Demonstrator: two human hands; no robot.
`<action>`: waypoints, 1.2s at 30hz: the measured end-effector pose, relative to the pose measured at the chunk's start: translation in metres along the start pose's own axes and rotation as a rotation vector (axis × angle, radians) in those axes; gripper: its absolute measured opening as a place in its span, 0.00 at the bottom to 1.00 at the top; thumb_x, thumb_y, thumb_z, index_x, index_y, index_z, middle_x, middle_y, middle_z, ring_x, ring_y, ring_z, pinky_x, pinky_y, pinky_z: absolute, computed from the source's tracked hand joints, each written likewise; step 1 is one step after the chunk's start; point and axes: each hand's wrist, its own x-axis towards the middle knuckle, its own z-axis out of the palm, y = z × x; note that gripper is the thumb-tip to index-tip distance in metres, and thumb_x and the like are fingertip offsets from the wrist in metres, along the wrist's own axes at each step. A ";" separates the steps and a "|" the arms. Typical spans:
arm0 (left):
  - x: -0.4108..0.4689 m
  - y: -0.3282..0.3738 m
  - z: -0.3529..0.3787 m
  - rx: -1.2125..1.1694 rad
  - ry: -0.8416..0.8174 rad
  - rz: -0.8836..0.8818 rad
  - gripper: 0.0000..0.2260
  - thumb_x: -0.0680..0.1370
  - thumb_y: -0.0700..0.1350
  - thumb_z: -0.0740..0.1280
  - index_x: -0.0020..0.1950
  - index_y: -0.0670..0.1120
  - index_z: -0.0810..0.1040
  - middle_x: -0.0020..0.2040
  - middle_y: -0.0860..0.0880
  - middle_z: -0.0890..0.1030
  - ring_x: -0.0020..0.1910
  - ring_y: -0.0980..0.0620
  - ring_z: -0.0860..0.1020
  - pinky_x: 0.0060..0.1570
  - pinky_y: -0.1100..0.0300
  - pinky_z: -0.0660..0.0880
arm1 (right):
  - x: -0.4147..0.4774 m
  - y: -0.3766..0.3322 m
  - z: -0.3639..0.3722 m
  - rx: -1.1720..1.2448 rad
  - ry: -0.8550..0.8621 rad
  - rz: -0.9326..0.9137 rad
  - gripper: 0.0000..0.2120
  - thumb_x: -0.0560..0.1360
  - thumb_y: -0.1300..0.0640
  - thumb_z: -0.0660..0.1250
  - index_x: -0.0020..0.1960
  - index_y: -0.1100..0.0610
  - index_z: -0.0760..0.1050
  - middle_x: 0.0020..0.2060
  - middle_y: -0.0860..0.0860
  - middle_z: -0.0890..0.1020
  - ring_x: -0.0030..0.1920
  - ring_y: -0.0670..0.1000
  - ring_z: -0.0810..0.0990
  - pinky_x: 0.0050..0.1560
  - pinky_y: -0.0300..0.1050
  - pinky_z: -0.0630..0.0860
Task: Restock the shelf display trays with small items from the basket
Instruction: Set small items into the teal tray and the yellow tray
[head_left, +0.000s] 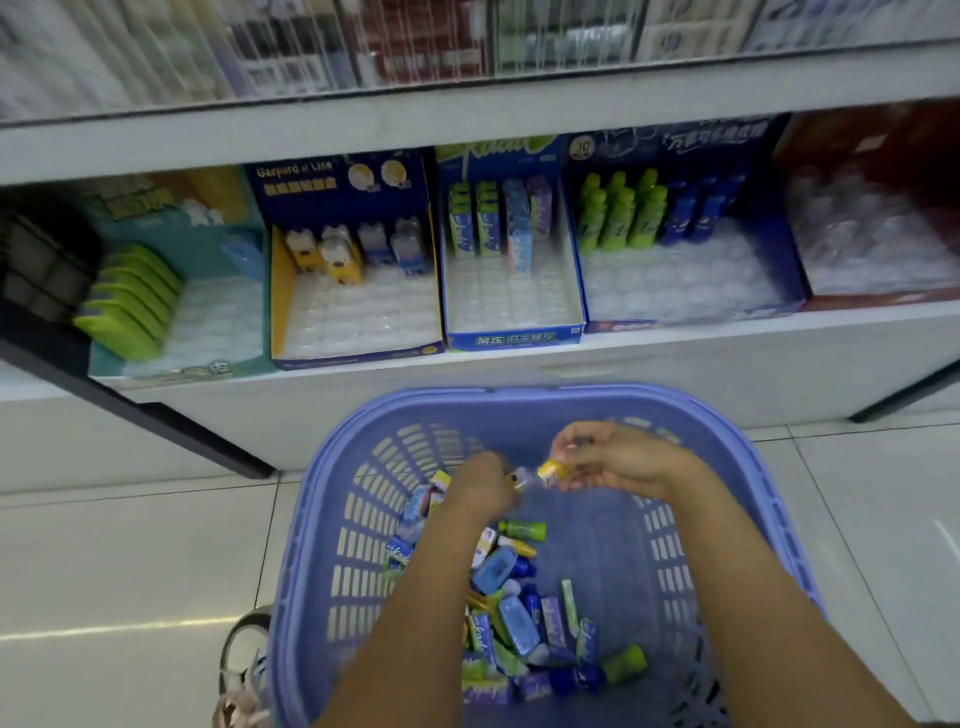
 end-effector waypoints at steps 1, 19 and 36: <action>-0.007 0.002 -0.013 -0.096 0.020 0.010 0.12 0.73 0.43 0.72 0.55 0.42 0.78 0.52 0.44 0.79 0.51 0.46 0.78 0.50 0.54 0.74 | -0.007 -0.010 0.004 0.004 0.011 -0.049 0.02 0.76 0.64 0.65 0.44 0.60 0.74 0.38 0.56 0.81 0.37 0.49 0.82 0.41 0.39 0.78; -0.116 -0.040 -0.151 -1.241 0.788 0.232 0.09 0.74 0.44 0.71 0.53 0.50 0.78 0.41 0.50 0.81 0.34 0.58 0.76 0.30 0.70 0.73 | 0.023 -0.183 0.163 -0.585 0.544 -0.867 0.12 0.71 0.62 0.71 0.55 0.58 0.79 0.44 0.50 0.79 0.45 0.48 0.79 0.48 0.38 0.77; -0.111 -0.074 -0.156 -1.169 0.988 0.214 0.11 0.72 0.46 0.73 0.52 0.58 0.79 0.42 0.59 0.82 0.38 0.64 0.78 0.38 0.75 0.71 | 0.108 -0.223 0.200 -1.291 0.452 -0.851 0.11 0.73 0.61 0.70 0.54 0.60 0.81 0.54 0.58 0.79 0.56 0.56 0.75 0.49 0.38 0.68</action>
